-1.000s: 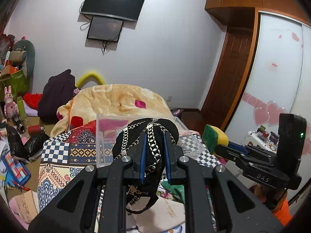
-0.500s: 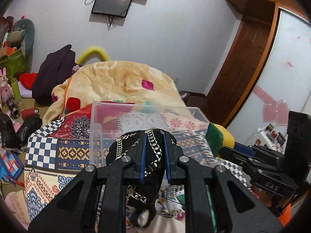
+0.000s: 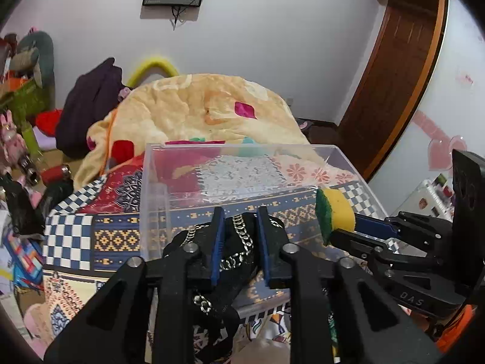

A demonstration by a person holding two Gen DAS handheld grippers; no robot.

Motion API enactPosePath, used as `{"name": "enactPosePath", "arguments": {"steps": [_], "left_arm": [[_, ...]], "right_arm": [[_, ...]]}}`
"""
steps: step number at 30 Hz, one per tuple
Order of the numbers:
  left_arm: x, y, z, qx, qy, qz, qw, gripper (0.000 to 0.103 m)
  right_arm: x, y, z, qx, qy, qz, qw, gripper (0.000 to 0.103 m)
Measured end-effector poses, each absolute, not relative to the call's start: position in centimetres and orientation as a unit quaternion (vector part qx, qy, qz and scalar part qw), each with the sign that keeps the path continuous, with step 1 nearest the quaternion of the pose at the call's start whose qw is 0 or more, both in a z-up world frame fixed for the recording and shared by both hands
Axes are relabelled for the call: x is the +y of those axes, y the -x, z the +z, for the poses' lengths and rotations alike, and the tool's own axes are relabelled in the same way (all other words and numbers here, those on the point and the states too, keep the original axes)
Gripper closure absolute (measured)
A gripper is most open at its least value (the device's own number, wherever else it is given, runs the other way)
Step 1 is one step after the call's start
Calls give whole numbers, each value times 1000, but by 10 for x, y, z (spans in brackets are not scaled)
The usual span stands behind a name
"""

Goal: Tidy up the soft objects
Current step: 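Drop the black cap into the clear box while right drops the sponge in, then grasp the white cloth bag with left gripper while right grasps green gloves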

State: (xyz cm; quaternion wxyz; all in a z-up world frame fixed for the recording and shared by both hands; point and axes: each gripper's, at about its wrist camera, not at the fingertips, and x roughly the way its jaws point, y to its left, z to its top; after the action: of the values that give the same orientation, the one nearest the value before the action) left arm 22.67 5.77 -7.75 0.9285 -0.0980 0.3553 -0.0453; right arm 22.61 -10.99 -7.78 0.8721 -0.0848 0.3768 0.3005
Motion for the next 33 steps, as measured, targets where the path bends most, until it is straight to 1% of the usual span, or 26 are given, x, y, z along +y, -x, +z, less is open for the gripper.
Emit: {"name": "enactPosePath", "arguments": {"steps": [1, 3, 8, 10, 11, 12, 16, 17, 18, 19, 20, 22, 24, 28, 33], "left_arm": [[57, -224, -76, 351, 95, -45, 930, 70], [55, -218, -72, 342, 94, -48, 934, 63], [51, -203, -59, 325, 86, -45, 941, 59], [50, -197, -53, 318, 84, -41, 943, 54], [50, -193, -49, 313, 83, -40, 945, 52], [49, -189, -45, 308, 81, -38, 947, 48], [47, -169, -32, 289, 74, -29, 954, 33], [46, -163, -28, 283, 73, -29, 956, 31], [45, -159, -26, 280, 72, -28, 957, 26], [44, -152, -23, 275, 70, -26, 959, 22], [44, -148, -21, 272, 69, -24, 960, 19], [42, -139, -19, 266, 64, -14, 962, 9], [40, -131, -19, 263, 58, -8, 963, 4], [37, -119, -26, 270, 56, -8, 961, 3], [31, -108, -49, 295, 48, -7, 954, 2]], "right_arm": [[-110, -224, -79, 377, 87, 299, 872, 75], [-112, -223, -78, 375, 88, 297, 874, 74], [-120, -218, -71, 368, 81, 296, 878, 68], [-124, -212, -66, 357, 81, 293, 883, 60], [-126, -210, -63, 353, 80, 293, 885, 57], [-128, -208, -60, 348, 78, 293, 887, 53], [-136, -193, -47, 324, 79, 292, 897, 49], [-137, -191, -45, 320, 80, 292, 898, 48], [-139, -185, -42, 311, 82, 291, 901, 45], [-141, -181, -40, 304, 83, 290, 903, 40], [-143, -174, -38, 294, 86, 288, 907, 36], [-145, -165, -36, 280, 90, 286, 912, 28], [-148, -157, -36, 270, 94, 284, 915, 28], [-151, -144, -43, 270, 96, 280, 916, 27], [-158, -138, -60, 284, 95, 276, 913, 27]]}}
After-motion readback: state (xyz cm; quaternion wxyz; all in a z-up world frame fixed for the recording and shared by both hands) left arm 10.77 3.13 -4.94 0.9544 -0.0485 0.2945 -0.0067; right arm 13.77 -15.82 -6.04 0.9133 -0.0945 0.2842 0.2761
